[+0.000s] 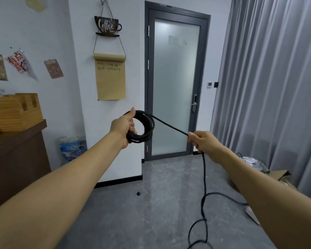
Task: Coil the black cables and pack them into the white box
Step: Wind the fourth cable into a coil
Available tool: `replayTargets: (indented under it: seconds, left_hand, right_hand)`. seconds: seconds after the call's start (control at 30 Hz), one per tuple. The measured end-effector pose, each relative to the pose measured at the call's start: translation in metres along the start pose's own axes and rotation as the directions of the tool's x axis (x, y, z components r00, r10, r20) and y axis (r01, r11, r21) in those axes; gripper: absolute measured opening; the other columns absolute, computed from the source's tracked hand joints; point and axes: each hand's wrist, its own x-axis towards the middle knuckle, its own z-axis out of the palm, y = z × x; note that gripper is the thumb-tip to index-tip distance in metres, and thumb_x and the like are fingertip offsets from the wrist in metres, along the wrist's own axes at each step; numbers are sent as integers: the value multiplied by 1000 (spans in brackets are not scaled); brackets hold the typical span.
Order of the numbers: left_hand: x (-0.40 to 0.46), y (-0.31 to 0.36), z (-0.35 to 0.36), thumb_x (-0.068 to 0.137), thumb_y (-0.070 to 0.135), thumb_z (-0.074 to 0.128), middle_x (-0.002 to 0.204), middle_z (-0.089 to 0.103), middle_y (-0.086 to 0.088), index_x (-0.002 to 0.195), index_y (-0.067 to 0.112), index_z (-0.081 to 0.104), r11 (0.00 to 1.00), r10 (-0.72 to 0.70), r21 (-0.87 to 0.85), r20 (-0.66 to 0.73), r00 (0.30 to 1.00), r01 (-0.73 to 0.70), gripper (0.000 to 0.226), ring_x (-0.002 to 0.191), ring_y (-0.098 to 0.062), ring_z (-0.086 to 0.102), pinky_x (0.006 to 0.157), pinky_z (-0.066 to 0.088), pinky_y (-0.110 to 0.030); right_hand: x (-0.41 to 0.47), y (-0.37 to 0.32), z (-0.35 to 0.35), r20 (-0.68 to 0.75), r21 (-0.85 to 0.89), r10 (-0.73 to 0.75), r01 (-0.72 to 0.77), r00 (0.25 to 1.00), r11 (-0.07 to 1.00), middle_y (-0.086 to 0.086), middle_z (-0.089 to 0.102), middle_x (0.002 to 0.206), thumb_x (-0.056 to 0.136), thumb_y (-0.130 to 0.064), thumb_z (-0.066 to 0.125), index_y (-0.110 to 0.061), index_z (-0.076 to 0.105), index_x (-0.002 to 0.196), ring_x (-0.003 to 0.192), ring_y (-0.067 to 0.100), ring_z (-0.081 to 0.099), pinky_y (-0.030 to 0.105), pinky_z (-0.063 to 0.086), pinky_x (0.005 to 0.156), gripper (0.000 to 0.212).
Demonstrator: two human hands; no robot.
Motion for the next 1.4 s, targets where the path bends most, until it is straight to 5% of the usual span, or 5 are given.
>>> replayTargets:
  seconds: [0.33,0.6,0.73,0.97,1.4]
  left_hand:
    - [23,8,-27,85,45,65,65,52,-2,72,9,52,912,337,350,-339,878,-215,40,62,-22,52,54,41,-26]
    - [14,-7,-4,88,51,55,95,59,-9,101,3,56,528,627,823,-213,750,-207,50,89,-30,56,70,43,-36]
    - [11,-18,0,86,54,57,85,58,-6,90,6,55,455,623,859,-119,774,-234,48,78,-25,52,65,38,-33]
    - [0,-32,10,88,51,55,65,52,-7,71,8,53,743,325,585,110,939,-325,46,61,-21,47,60,37,-29]
    - [-21,-50,28,89,13,61,45,38,8,75,12,54,922,-52,372,387,921,-104,16,40,-6,35,44,38,-17]
  right_hand:
    - [5,-4,-5,-164,-251,-115,71,980,965,2,64,79,93,-16,56,-12,72,93,62,15,51,25,44,60,16]
    - [-15,-82,31,326,-698,-414,512,850,501,-22,47,73,89,-32,60,-27,71,101,81,6,46,22,36,59,17]
    - [-14,-98,38,364,-352,-451,569,815,743,-21,54,74,85,-23,68,-18,74,96,73,3,53,23,46,71,14]
    - [-1,-88,39,137,161,-438,417,888,895,-7,70,83,87,-14,64,-6,73,94,78,-2,64,6,49,76,13]
    - [5,-61,28,-14,37,-221,221,975,975,2,63,67,81,-27,72,-8,69,77,60,11,56,18,48,59,19]
